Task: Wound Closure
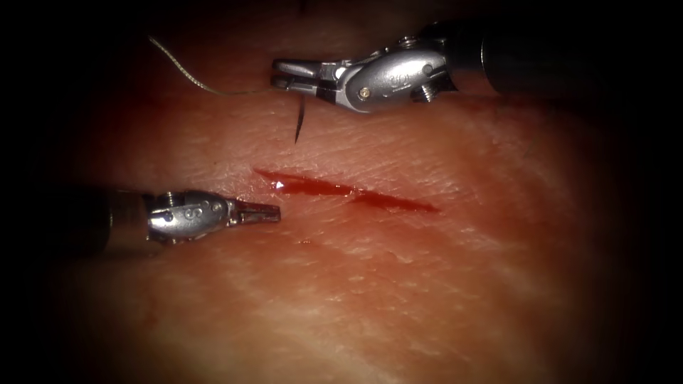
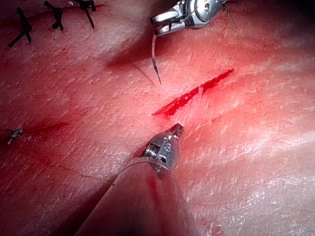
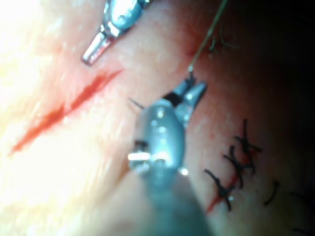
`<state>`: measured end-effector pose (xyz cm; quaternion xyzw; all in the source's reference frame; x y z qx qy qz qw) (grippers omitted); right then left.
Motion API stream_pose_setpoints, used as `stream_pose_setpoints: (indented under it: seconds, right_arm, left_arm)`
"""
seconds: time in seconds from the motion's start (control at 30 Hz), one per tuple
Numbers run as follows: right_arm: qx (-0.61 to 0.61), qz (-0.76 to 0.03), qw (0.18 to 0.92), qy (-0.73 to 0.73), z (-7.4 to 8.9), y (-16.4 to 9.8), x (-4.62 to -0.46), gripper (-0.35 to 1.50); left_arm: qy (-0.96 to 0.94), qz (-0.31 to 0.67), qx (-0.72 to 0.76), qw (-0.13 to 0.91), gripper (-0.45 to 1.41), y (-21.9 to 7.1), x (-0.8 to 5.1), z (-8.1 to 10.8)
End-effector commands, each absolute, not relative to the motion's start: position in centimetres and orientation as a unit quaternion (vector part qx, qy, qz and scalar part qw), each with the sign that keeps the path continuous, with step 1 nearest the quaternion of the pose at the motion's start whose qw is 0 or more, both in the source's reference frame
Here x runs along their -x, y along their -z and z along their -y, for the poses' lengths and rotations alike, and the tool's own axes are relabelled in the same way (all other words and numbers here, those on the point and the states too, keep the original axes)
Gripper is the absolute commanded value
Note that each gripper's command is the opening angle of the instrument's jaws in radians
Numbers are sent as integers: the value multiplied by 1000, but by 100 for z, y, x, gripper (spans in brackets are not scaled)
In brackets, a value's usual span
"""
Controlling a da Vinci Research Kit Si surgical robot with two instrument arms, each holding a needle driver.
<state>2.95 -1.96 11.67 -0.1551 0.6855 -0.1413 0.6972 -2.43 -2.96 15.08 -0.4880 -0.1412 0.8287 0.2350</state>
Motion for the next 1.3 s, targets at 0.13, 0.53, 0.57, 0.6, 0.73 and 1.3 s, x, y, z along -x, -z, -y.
stream_pose_setpoints:
  seconds: [0.13,0.53,0.57,0.6,0.73,1.3]
  right_arm:
    - [151,-685,700,134,195,-1172,-302,-35]
    - [127,-691,702,113,203,-1166,-296,-35]
    - [132,-691,700,124,204,-1166,-297,-35]
    - [138,-689,698,135,205,-1165,-297,-35]
    - [155,-677,696,185,210,-1161,-302,-35]
    - [185,-669,677,242,221,-1158,-312,-35]
  left_arm:
    - [-828,143,488,235,-25,-1515,248,301]
    - [-828,143,488,235,-25,-1515,248,301]
    - [-828,143,488,235,-25,-1515,248,301]
    - [-828,143,488,235,-25,-1515,248,301]
    - [-828,143,488,235,-25,-1515,248,301]
    - [-836,136,477,233,-21,-1530,255,303]
